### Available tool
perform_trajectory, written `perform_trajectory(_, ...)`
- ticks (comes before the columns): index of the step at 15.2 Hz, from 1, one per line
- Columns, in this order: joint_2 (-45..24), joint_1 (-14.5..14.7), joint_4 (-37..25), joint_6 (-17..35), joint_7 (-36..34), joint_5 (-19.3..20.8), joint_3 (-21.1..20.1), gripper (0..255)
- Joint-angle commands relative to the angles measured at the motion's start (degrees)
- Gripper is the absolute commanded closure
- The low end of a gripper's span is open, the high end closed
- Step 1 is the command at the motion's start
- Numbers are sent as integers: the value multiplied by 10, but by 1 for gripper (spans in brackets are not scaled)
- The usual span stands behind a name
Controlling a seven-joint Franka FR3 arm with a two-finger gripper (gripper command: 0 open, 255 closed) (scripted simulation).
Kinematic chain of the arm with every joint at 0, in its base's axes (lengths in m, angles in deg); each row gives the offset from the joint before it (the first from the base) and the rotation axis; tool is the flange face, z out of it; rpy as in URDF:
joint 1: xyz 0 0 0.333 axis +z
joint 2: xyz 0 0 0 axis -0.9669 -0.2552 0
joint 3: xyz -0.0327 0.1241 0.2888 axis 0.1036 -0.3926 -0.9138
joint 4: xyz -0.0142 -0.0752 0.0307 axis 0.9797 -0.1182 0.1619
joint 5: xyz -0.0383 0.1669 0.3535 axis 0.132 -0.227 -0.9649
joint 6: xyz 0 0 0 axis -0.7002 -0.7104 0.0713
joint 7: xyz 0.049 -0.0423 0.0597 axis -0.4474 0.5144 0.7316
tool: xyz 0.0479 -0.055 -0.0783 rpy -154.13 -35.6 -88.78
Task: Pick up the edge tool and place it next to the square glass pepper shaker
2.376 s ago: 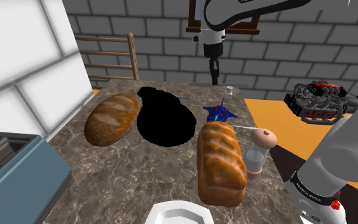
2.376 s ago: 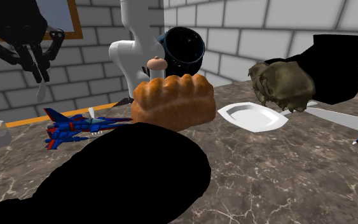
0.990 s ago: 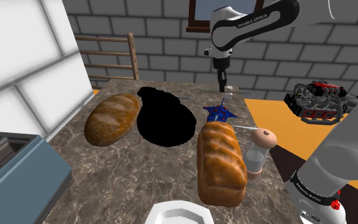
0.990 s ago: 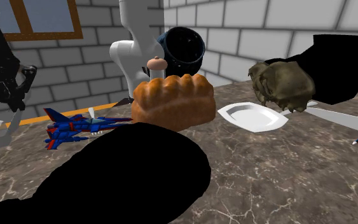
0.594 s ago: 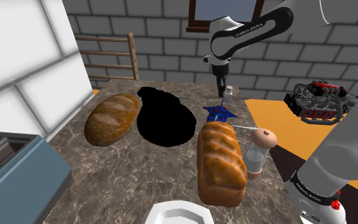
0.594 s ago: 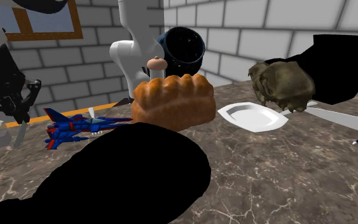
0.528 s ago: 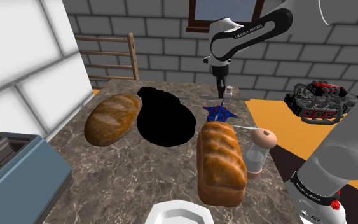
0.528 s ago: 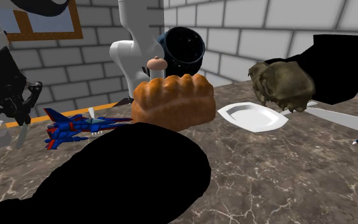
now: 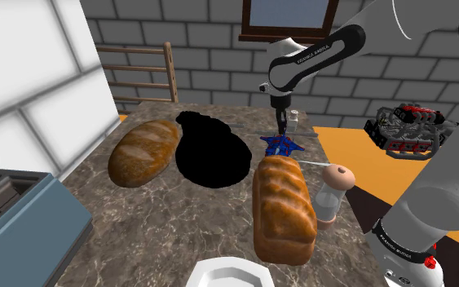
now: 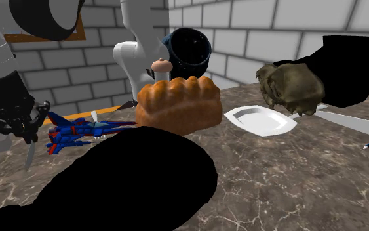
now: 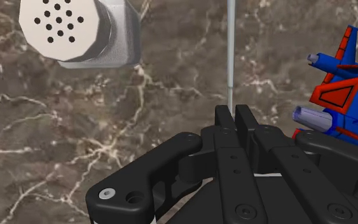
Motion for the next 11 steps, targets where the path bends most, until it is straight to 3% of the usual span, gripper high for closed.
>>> perform_trajectory(1, -3, 0, 1, 4, 0, 0, 0, 255)
perform_trajectory(6, -3, 0, 1, 4, 0, 0, 0, 255)
perform_trajectory(7, -3, 0, 1, 4, 0, 0, 0, 0)
perform_trajectory(11, -3, 0, 1, 4, 0, 0, 0, 0)
